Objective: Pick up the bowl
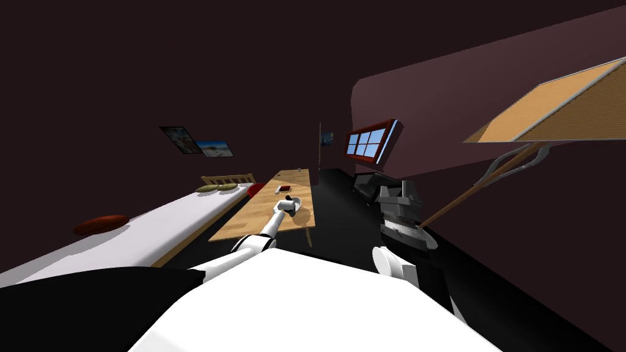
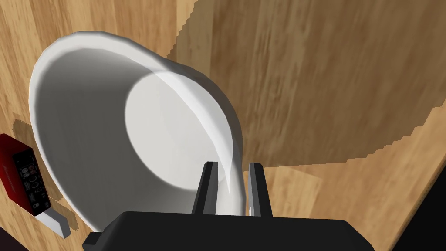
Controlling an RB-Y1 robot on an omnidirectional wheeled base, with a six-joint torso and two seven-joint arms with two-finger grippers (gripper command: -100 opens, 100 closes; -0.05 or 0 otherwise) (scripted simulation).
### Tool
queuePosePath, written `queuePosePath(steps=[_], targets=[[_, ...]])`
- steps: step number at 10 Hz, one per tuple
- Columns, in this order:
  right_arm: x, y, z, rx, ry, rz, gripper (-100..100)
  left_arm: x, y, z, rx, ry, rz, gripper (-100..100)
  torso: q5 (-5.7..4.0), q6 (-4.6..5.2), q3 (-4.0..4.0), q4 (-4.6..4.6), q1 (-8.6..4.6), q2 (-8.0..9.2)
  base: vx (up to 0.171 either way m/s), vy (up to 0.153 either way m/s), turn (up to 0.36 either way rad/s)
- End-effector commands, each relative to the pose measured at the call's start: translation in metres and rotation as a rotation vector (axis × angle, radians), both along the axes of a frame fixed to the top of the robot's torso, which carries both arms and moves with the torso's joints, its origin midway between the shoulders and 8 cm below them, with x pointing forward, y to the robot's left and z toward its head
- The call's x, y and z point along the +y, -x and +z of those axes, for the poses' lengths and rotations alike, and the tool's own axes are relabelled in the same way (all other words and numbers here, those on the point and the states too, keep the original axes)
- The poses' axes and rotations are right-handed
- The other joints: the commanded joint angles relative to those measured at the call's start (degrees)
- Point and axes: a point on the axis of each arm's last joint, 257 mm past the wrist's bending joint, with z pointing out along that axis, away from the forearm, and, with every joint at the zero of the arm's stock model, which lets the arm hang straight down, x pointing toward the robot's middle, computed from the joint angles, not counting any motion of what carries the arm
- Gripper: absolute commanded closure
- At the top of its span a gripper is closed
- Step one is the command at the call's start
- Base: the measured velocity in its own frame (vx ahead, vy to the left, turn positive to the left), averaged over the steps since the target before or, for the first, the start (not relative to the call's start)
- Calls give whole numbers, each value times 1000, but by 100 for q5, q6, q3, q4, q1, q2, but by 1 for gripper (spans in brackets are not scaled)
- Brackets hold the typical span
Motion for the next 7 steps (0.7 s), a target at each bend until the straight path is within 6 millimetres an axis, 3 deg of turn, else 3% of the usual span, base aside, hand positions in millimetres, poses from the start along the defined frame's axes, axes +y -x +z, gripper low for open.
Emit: queuePosePath(steps=[1, 3, 4, 5, 6, 7], targets=[[0, 0, 0, 0, 0, 0, 0, 12, 19, -6, 29, -1, 25, 100, 0, 0, 0, 0, 0, 0, 10, -1, -158], [0, 0, 0, 0, 0, 0, 0, 11, 6, 9, -16, -4, 17, 100, -1, -1, 2, 1, 0, 2, 3, 2, -17], [0, 0, 0, 0, 0, 0, 0, 21, 29, -1, 25, -4, 41, 100, -4, -1, 5, 5, -3, 4, 11, -2, -164], [0, 0, 0, 0, 0, 0, 0, 20, 21, 9, -3, -6, 36, 100, -2, 1, 3, 1, -4, 6, 5, 2, -61], [0, 0, 0, 0, 0, 0, 0, 30, 43, 0, 37, -7, 59, 100, -5, 0, 7, 7, -5, 7, 11, -2, -135], [0, 0, 0, 0, 0, 0, 0, 29, 35, 10, 9, -9, 54, 100, -4, -1, 6, 3, -5, 9, 4, 1, -57]])
